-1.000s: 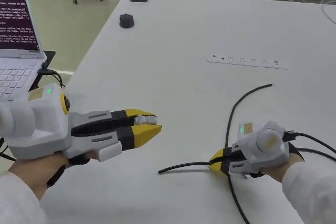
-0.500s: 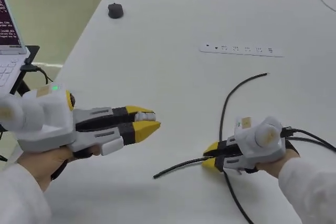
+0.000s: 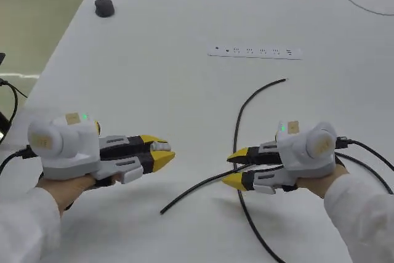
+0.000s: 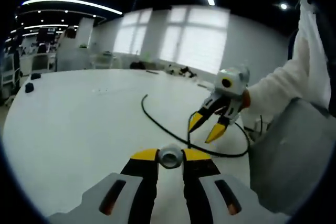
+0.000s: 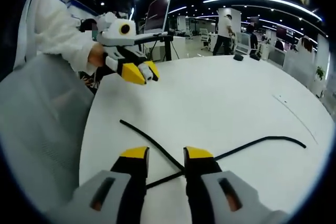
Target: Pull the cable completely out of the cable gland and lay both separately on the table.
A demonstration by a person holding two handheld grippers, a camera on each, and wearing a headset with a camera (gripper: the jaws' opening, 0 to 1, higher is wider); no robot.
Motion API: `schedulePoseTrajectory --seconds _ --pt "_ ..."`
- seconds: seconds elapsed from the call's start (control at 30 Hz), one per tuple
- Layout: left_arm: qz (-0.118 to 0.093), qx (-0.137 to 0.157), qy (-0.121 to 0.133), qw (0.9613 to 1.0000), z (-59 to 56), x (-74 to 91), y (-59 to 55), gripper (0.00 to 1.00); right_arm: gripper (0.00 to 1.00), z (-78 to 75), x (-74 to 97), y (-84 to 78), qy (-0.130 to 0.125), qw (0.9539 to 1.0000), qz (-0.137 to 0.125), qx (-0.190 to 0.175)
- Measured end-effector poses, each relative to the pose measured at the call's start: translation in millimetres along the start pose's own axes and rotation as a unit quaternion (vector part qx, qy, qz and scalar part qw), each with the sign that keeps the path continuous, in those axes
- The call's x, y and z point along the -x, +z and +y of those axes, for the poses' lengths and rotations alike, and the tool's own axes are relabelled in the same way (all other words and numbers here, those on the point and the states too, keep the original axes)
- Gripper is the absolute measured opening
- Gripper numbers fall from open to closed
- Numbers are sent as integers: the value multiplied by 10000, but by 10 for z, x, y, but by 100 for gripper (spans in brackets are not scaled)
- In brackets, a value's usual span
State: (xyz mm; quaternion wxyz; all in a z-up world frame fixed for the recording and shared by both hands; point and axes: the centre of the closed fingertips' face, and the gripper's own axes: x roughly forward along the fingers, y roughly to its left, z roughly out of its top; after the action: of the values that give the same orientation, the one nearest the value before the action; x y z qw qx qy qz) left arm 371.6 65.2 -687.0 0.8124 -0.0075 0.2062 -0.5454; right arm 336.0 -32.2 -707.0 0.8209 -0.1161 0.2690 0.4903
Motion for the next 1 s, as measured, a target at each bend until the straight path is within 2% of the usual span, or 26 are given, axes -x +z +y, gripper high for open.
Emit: schedulePoseTrajectory --seconds 0.1,0.2,0.4,0.57,0.67,0.9,1.0 --pt "165 -20 160 9997 71 -64 -141 18 26 -33 123 37 -150 9996 -185 -134" --pt "348 -112 348 9987 149 -105 -271 18 26 -39 218 9 -238 9992 -228 -219" --pt "515 -242 466 9973 198 -148 -406 18 26 -40 328 -83 -377 9979 -284 -441" --pt "723 -242 553 9956 223 -168 -564 18 26 -33 372 -162 -494 9965 -298 -605" --pt "636 -229 592 9960 184 -160 -534 18 25 -36 397 -184 -560 9955 -336 -690" --pt "645 -251 644 9955 149 -170 -508 19 26 -10 413 -226 -603 9941 -369 -824" --pt "662 -228 655 9954 135 -168 -502 22 27 25 411 -232 -530 9938 -371 -900"
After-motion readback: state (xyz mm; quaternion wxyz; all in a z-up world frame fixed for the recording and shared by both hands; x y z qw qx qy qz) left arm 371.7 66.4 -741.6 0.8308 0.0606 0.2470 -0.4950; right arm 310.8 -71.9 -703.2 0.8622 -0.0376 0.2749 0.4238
